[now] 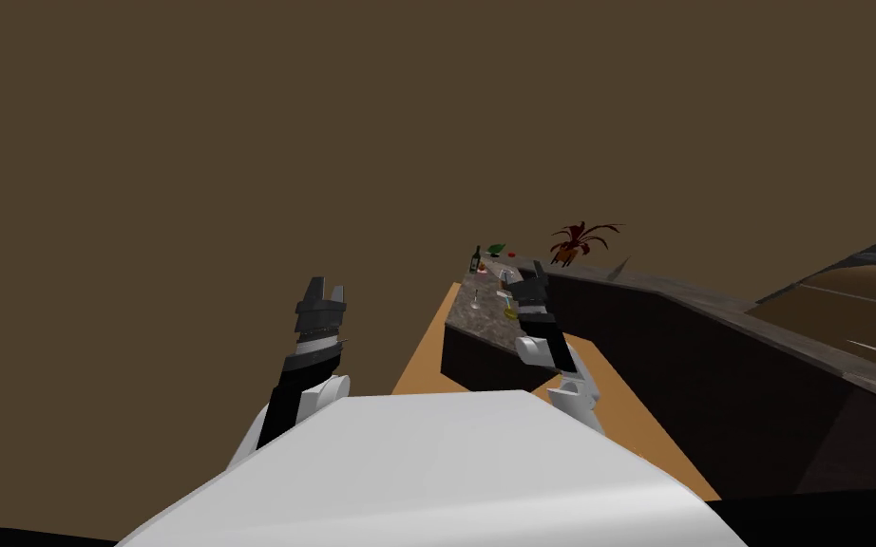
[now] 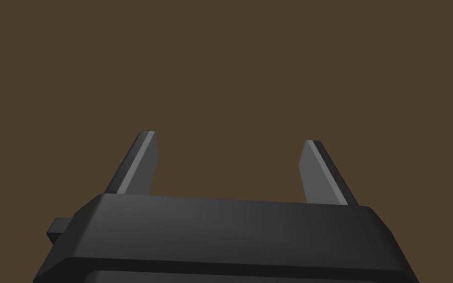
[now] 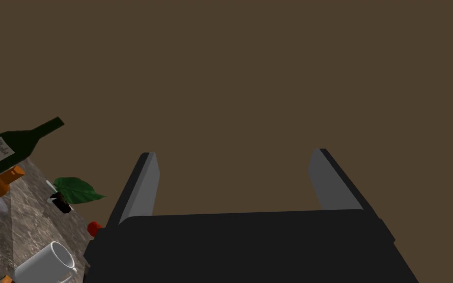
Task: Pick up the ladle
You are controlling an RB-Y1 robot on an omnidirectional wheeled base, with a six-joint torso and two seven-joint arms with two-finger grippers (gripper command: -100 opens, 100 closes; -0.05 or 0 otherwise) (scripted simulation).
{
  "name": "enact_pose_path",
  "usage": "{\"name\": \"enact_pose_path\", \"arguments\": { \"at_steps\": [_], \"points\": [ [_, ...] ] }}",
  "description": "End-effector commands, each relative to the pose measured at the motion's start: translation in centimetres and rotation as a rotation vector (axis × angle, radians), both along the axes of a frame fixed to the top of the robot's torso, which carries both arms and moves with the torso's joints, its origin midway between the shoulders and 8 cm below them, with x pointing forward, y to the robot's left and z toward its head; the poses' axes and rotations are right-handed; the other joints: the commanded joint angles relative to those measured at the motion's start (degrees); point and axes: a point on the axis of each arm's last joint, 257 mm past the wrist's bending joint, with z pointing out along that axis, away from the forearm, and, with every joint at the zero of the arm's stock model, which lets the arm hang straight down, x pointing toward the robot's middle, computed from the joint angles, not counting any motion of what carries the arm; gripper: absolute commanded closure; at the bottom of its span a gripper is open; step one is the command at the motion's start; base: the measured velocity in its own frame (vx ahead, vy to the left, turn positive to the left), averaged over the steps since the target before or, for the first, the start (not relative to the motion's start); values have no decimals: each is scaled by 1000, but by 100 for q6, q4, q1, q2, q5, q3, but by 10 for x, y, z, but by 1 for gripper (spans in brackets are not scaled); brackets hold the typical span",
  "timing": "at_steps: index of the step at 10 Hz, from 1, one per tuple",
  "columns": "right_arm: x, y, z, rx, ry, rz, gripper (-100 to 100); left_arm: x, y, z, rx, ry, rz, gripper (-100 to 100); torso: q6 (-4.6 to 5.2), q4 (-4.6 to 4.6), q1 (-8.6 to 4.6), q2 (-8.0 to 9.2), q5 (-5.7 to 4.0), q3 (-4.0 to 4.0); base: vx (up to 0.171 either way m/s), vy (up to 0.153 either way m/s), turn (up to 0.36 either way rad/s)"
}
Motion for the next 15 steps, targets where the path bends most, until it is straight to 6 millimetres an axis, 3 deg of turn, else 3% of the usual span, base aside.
{"name": "enact_pose_path", "arguments": {
  "at_steps": [1, 2, 5, 6, 9, 10, 11, 12, 13, 15],
  "points": [
    [17, -13, -5, 30, 38, 8, -100, 0, 0, 0, 0, 0, 0, 0, 0, 0, 0, 0, 0, 0, -34, -27, 167],
    [17, -13, -5, 40, 38, 15, -100, 0, 0, 0, 0, 0, 0, 0, -3, 0, -2, 0, 0, 0, -27, -33, 72],
    [46, -41, -12, 105, 101, 14, -100, 0, 0, 0, 0, 0, 0, 0, 0, 0, -4, -2, -1, -1, -30, -35, 134],
    [48, -42, -15, 122, 112, 22, -100, 0, 0, 0, 0, 0, 0, 0, -3, 0, -5, -2, -1, -1, -19, -38, 100],
    [74, -78, -20, 202, 171, 1, -100, 0, 0, 0, 0, 0, 0, 0, 2, -2, -6, -6, -2, -3, -24, -38, 156],
    [77, -81, -27, 233, 191, 9, -100, 0, 0, 0, 0, 0, 0, 0, -3, -1, -10, -7, -1, -4, -21, -47, 112],
    [87, -100, -26, 263, 208, -12, -100, 0, 0, 0, 0, 0, 0, 0, 2, -2, -9, -6, -3, -4, -22, -51, 192],
    [90, -103, -35, 298, 231, -6, -100, 0, 0, 0, 0, 0, 0, 0, -1, -1, -12, -7, -2, -4, -18, -44, 116],
    [98, -123, -30, 332, 240, -27, -100, 0, 0, 0, 0, 0, 0, 0, 2, -2, -9, -8, -3, -4, -20, -48, 216],
    [101, -128, -43, 377, 269, -22, -100, 0, 0, 0, 0, 0, 0, 0, 1, -2, -8, -9, -3, -5, -12, -33, 72]
  ]
}}
